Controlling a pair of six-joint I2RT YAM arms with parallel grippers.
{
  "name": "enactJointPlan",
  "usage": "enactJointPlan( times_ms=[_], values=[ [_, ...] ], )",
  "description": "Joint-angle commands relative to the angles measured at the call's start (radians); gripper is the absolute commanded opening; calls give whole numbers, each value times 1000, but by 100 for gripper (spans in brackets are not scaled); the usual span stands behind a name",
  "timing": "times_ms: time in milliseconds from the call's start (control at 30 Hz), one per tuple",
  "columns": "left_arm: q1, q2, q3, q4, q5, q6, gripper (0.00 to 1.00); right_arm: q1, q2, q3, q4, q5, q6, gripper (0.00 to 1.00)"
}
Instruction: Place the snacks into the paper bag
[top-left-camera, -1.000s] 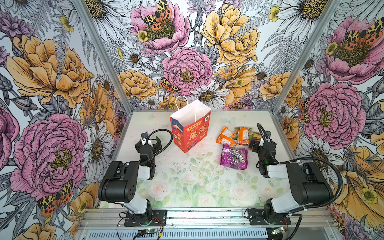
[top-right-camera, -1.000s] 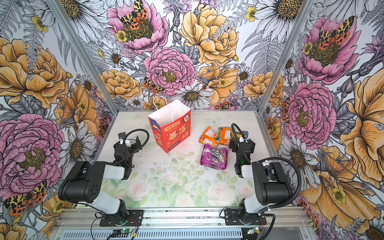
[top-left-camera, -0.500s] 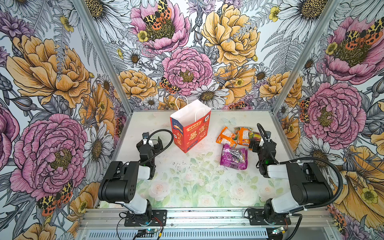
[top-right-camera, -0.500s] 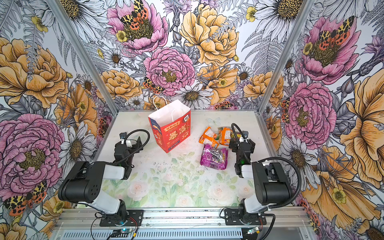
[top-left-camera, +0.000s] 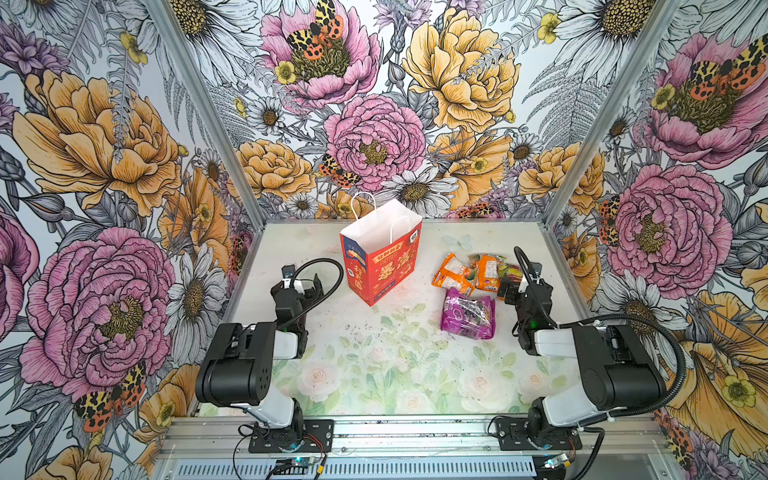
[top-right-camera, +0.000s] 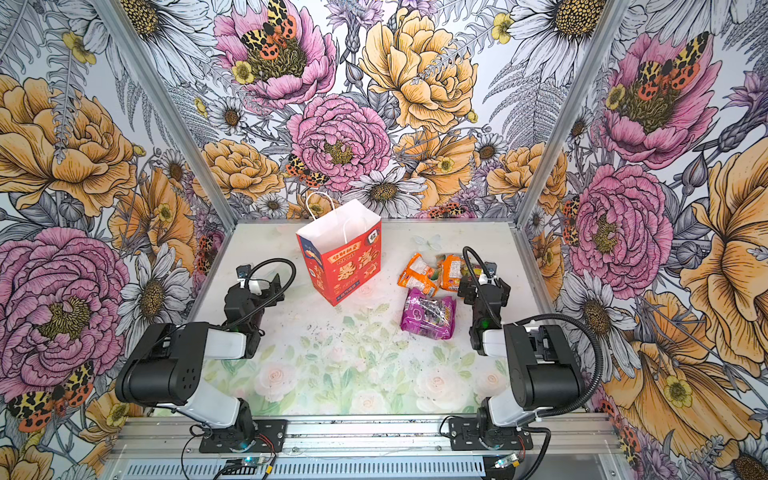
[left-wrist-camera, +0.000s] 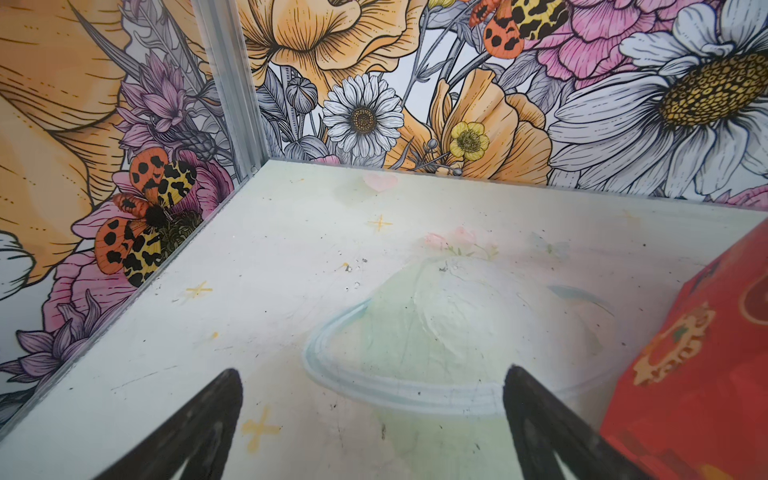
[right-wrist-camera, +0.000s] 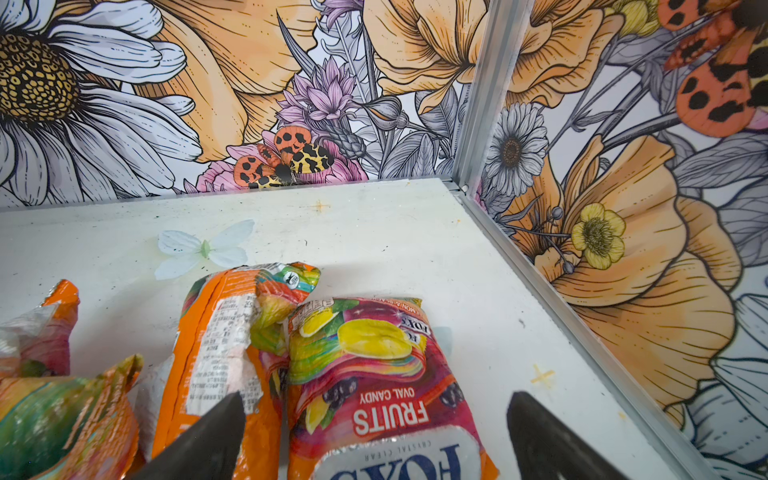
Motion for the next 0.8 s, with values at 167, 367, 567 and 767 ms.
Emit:
enactJointPlan(
  times_ms=[167, 367, 567, 767],
  values=[
    [33, -9, 7, 21, 107, -18, 99, 0, 17, 0, 26, -14, -8, 100],
    [22, -12, 11, 13, 93, -9, 99, 2, 14, -3, 29, -13, -8, 100],
    [16, -105, 42, -130, 58, -13, 99, 3, 12, -4, 32, -12, -10, 100],
    [15, -133, 115, -280, 95, 3, 99, 3, 12, -4, 32, -11, -9, 100]
  ],
)
